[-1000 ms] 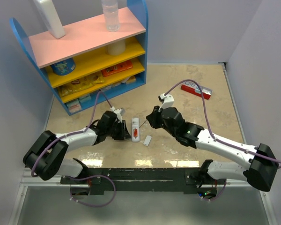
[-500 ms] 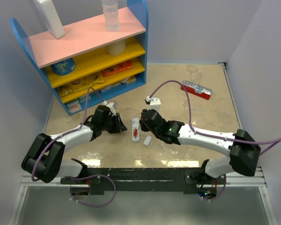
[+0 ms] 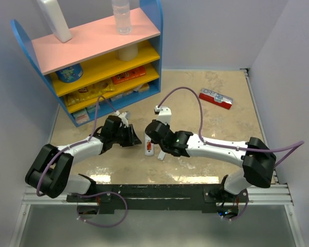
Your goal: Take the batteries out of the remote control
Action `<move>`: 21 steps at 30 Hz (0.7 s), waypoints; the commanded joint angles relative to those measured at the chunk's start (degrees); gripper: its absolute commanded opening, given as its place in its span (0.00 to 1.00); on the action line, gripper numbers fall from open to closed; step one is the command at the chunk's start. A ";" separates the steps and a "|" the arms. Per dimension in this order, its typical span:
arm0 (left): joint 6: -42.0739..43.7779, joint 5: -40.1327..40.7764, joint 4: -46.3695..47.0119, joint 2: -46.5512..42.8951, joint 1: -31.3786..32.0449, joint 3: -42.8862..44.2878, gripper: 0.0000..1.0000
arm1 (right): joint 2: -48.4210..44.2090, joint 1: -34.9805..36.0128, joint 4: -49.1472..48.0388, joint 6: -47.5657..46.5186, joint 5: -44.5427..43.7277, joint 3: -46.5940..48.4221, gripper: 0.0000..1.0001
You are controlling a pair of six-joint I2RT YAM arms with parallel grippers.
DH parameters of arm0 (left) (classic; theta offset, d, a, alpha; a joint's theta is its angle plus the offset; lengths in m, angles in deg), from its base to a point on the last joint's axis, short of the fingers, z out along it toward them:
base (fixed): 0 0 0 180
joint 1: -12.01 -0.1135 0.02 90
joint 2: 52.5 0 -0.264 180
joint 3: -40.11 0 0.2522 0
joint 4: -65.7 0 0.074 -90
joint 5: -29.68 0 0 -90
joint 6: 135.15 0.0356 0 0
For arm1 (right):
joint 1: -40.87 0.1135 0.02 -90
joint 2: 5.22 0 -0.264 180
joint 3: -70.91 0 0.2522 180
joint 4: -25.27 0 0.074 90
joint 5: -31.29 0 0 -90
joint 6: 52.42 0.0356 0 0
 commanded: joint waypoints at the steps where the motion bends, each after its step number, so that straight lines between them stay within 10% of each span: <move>1: -0.73 -2.39 3.83 0.40 -0.42 -0.75 0.33 | 0.84 0.67 0.93 0.05 -4.99 2.51 0.00; 21: -2.32 -3.19 7.79 4.09 -0.42 -2.07 0.33 | 12.88 9.20 4.35 7.50 -6.65 3.12 0.00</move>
